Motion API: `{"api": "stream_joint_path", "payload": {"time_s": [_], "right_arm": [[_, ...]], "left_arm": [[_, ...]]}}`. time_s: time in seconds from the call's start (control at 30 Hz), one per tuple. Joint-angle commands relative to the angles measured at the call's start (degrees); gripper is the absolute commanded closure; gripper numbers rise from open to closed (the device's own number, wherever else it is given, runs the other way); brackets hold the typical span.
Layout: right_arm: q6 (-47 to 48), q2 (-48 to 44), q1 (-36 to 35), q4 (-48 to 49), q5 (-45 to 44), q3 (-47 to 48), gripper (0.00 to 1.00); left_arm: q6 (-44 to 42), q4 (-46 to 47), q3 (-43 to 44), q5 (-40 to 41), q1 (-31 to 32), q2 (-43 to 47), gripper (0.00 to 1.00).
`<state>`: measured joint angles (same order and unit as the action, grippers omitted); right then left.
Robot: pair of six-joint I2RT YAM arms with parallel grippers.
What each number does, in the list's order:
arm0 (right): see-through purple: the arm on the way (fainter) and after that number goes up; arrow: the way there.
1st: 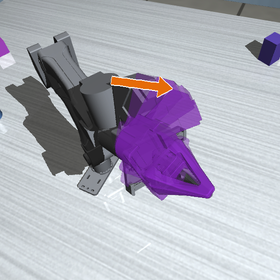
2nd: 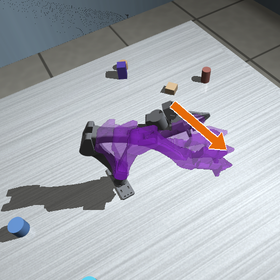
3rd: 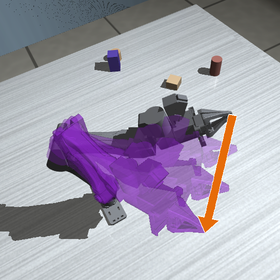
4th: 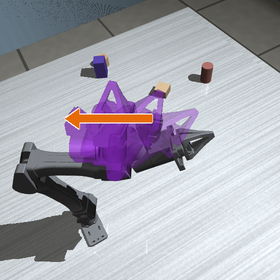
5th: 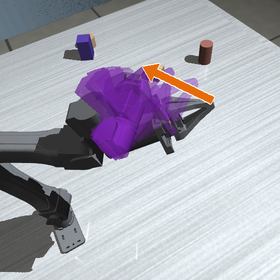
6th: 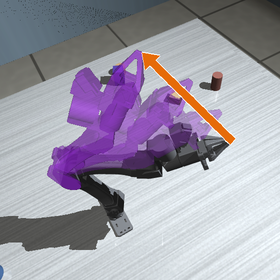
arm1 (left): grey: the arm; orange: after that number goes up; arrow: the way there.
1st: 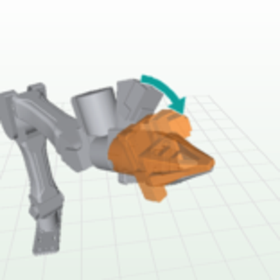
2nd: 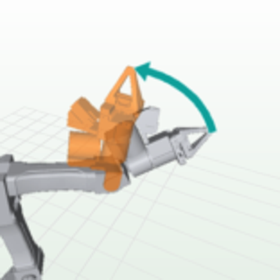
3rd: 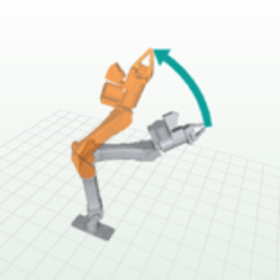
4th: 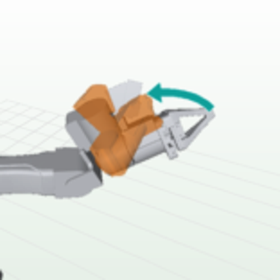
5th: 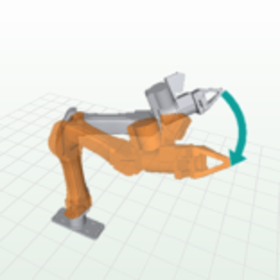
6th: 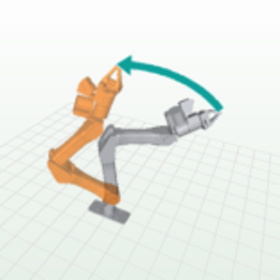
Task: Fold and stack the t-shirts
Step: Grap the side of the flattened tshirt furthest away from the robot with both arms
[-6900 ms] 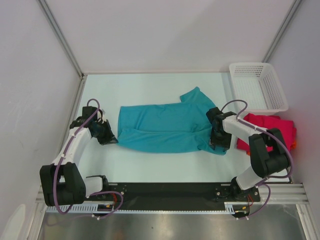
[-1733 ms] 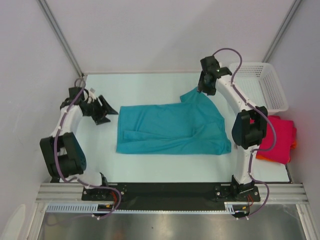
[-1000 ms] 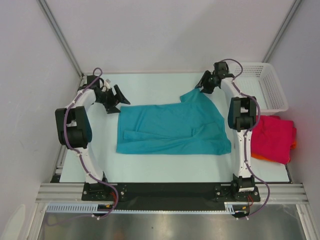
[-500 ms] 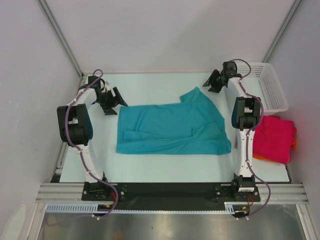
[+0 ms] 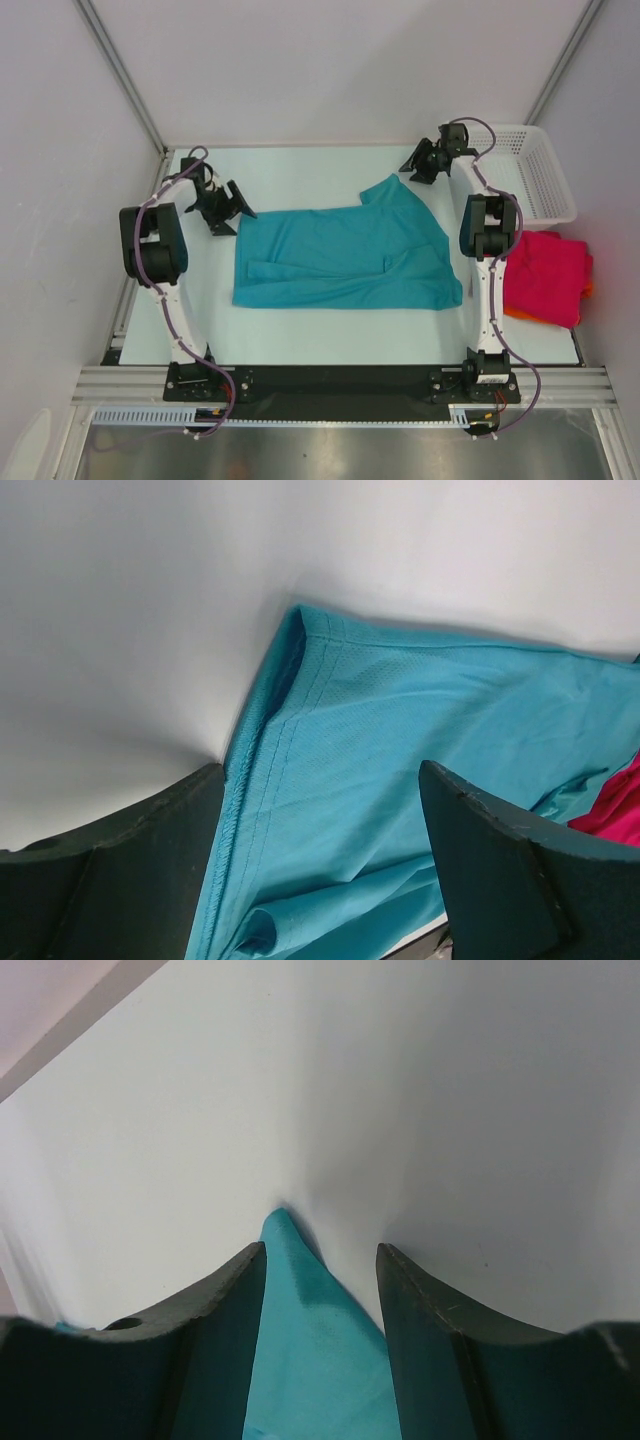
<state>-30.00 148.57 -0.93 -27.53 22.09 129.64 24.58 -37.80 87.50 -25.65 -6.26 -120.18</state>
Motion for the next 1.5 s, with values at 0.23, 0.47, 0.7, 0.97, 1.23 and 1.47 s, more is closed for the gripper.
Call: {"api": "stream_joint_path", "payload": {"time_s": [0.23, 0.47, 0.7, 0.97, 1.23, 1.47], "right_arm": [[-0.41, 3.74, -2.41, -0.94, 0.68, -0.36, 0.46], [-0.59, 4.0, -2.94, -1.39, 0.85, -0.18, 0.48], [-0.59, 4.27, -3.38, -1.21, 2.17, -0.27, 0.71], [-0.32, 4.01, -3.73, -2.61, 3.31, -0.18, 0.81], [1.96, 0.32, -4.08, -4.55, 1.03, -1.06, 1.0], [4.24, -5.3, -2.59, -7.18, -1.87, -1.24, 1.0]], "left_arm": [[2.4, 2.82, 3.11, 3.15, 0.02, -3.83, 0.14], [3.98, 3.96, 6.45, 1.66, 0.99, -7.52, 0.16], [5.13, 6.24, 6.28, -0.45, 1.52, -10.07, 0.29], [6.71, 8.36, 4.96, -3.88, 1.69, -9.29, 0.4], [6.89, 8.01, 3.29, -4.76, 1.96, -5.25, 0.88], [6.18, 5.55, 4.43, -4.23, 1.96, -0.59, 0.94]]}}
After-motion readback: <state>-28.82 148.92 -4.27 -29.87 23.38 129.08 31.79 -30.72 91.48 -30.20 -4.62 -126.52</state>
